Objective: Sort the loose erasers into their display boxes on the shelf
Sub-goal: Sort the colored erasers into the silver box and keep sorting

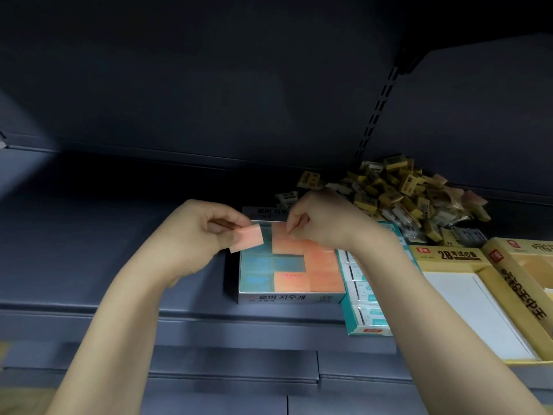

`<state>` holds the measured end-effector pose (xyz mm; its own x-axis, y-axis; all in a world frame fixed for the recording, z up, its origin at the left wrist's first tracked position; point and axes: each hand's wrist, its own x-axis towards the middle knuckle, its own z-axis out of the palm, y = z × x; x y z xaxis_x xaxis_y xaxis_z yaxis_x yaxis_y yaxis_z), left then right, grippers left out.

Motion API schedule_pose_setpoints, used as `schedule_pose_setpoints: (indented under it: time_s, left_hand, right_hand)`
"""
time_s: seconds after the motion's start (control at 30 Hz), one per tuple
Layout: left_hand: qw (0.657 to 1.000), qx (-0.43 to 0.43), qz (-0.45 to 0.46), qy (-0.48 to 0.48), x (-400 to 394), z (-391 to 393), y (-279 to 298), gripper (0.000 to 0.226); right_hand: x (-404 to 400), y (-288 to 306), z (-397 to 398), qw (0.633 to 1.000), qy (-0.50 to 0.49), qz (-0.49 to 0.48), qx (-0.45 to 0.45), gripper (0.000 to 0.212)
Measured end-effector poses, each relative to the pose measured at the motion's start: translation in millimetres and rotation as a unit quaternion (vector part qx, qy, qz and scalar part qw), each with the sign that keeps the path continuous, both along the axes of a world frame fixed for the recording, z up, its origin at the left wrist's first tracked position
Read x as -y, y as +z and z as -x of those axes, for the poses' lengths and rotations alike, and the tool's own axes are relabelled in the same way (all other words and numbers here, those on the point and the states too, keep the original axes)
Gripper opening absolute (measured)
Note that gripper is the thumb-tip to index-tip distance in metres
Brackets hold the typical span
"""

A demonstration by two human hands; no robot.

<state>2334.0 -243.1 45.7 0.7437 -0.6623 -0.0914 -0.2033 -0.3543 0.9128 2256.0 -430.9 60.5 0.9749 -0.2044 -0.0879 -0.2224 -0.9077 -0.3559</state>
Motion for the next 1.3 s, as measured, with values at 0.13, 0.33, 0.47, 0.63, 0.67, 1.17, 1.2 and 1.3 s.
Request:
schedule_pose_setpoints:
  time_s: [0.13, 0.33, 0.47, 0.63, 0.67, 1.17, 1.2, 1.3]
  left_hand:
    - [1.0, -0.015, 0.001, 0.008, 3, 2, 1, 0.022]
    - [1.0, -0.014, -0.021, 0.005, 11, 3, 4, 0.015]
    - [0.999, -0.02, -0.031, 0.003, 14, 5, 6, 0.019]
    - [0.998, -0.019, -0.054, -0.025, 28, 14, 2, 0.018]
    - [0.998, -0.013, -0.062, -0.029, 31, 16, 0, 0.017]
    - [0.987, 0.084, -0.136, -0.014, 54, 29, -10, 0.024]
    - [0.987, 0.091, -0.132, -0.008, 54, 28, -10, 0.022]
    - [0.985, 0.116, -0.129, 0.006, 55, 29, -10, 0.022]
  right_hand:
    - [0, -2, 1, 1.0, 0.009, 0.007, -0.003, 0.01]
    - [-8, -11, 2, 0.999, 0.042, 0.002, 0.0, 0.021]
    - [-6, -10, 4, 0.999, 0.052, -0.012, -0.003, 0.017]
    - [7, -5, 19, 0.997, -0.012, -0.048, 0.054, 0.026]
    - [12, -4, 24, 0.997, -0.025, -0.048, 0.061, 0.029]
    - [27, -20, 71, 0.98, -0.1, -0.123, 0.118, 0.026]
    - [28, -22, 71, 0.98, -0.101, -0.12, 0.12, 0.026]
    - [32, -25, 74, 0.98, -0.11, -0.104, 0.131, 0.027]
